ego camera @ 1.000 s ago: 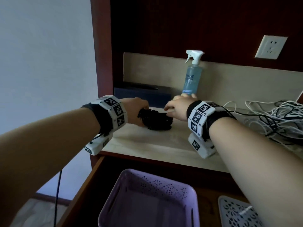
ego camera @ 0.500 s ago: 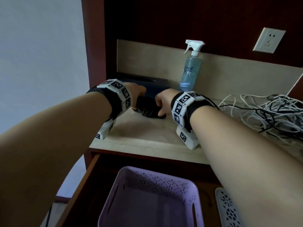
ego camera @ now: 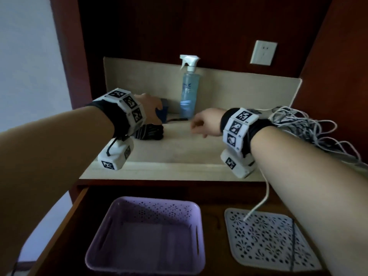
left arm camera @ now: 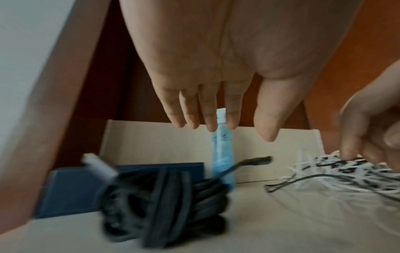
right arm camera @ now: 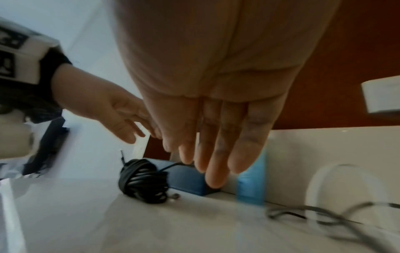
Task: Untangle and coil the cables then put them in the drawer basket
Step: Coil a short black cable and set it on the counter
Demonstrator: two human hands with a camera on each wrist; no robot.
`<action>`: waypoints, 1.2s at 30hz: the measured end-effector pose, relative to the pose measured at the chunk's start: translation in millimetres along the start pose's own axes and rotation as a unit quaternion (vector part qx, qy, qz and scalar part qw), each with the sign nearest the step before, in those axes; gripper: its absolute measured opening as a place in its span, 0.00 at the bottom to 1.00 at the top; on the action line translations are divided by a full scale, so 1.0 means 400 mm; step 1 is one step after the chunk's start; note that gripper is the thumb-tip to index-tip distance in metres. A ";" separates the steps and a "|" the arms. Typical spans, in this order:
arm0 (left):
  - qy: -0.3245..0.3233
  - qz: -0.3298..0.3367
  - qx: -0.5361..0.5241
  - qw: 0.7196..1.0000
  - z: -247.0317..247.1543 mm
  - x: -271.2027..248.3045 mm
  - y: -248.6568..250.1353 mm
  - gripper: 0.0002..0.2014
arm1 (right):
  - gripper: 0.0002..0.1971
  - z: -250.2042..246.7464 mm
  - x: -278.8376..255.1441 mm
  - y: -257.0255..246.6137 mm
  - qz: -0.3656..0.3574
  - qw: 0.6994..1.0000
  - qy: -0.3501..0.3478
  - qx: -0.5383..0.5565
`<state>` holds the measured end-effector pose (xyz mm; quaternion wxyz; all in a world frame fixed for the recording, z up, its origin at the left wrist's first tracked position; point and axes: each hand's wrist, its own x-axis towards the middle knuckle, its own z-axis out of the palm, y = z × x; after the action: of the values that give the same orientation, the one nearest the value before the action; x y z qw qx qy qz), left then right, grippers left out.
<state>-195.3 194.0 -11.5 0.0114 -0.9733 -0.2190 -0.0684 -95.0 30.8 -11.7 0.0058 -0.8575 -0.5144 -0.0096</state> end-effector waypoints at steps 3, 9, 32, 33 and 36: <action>0.012 0.050 -0.008 0.999 0.007 0.000 0.138 0.23 | 0.12 -0.013 -0.112 0.149 0.060 0.998 -0.016 0.034; -0.033 0.087 -0.048 0.995 0.043 0.015 0.361 0.20 | 0.06 0.008 -0.298 0.413 0.147 0.986 -0.016 0.072; -0.119 0.048 0.009 0.992 0.110 0.152 0.578 0.25 | 0.13 0.003 -0.057 0.583 0.023 0.990 -0.005 -0.138; -0.124 0.050 0.013 0.991 0.108 0.160 0.571 0.26 | 0.13 -0.021 -0.051 0.587 0.028 0.994 0.045 -0.097; -0.039 0.042 0.024 0.998 0.084 0.198 0.543 0.27 | 0.10 -0.092 -0.041 0.603 0.024 0.969 0.247 0.017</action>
<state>-27.2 33.1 -32.0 0.0296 -0.9829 -0.1798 -0.0249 109.6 -97.9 24.7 0.1472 -0.8406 -0.4763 -0.2119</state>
